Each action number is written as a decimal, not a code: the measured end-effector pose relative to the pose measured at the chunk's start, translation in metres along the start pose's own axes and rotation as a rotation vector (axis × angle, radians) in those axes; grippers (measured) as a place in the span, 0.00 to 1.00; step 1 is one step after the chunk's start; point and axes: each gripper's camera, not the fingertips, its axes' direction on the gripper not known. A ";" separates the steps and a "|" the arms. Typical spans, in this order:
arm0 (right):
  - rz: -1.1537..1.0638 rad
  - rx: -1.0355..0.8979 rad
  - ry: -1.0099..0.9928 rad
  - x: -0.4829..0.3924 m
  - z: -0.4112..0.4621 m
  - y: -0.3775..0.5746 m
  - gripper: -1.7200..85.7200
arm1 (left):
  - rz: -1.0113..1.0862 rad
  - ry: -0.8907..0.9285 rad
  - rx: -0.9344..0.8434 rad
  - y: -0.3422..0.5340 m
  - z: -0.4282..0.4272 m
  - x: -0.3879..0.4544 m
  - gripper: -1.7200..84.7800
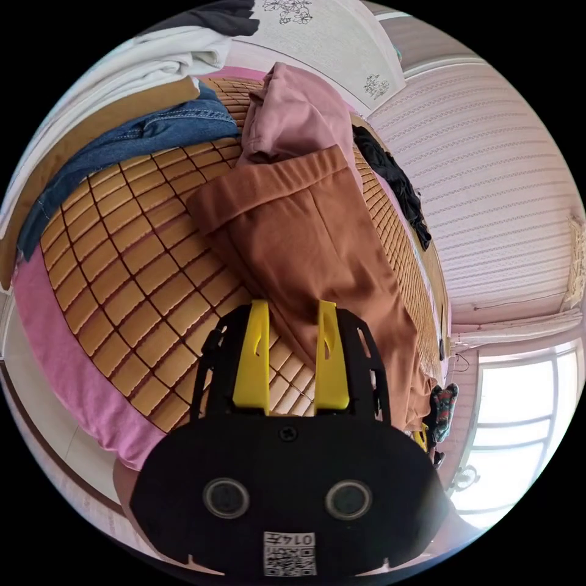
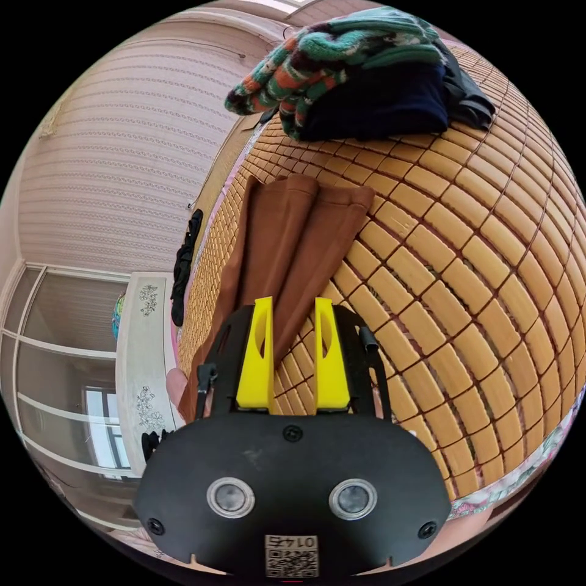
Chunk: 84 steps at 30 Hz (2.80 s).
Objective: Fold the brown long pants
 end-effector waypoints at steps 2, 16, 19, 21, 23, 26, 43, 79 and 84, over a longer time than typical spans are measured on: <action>0.031 0.004 0.009 -0.003 0.006 -0.004 0.12 | 0.014 -0.044 0.007 0.000 -0.001 0.006 0.12; -0.085 -0.136 0.017 0.050 -0.043 0.054 0.02 | 0.223 -0.082 -0.090 0.056 -0.085 0.000 0.04; -0.036 -0.088 0.010 0.079 -0.076 0.098 0.02 | 0.251 -0.110 -0.090 0.097 -0.111 -0.009 0.05; -0.027 -0.082 0.058 0.091 -0.093 0.121 0.02 | 0.189 -0.116 -0.109 0.120 -0.123 -0.022 0.07; -0.009 -0.091 0.084 0.104 -0.106 0.138 0.02 | 0.115 -0.106 -0.124 0.138 -0.135 -0.036 0.08; 0.032 -0.034 0.121 0.120 -0.134 0.160 0.02 | 0.075 -0.094 -0.041 0.160 -0.170 -0.048 0.08; -0.193 0.101 0.129 0.108 -0.136 0.261 0.06 | 1.091 -0.161 0.198 0.326 -0.273 0.130 0.06; -0.315 0.193 -0.470 0.188 -0.068 0.136 0.03 | 1.620 -0.044 -0.373 0.418 -0.048 0.667 0.02; -0.529 -0.012 -0.595 0.170 -0.051 0.137 0.03 | 1.614 -0.041 -0.354 0.395 -0.079 0.685 0.01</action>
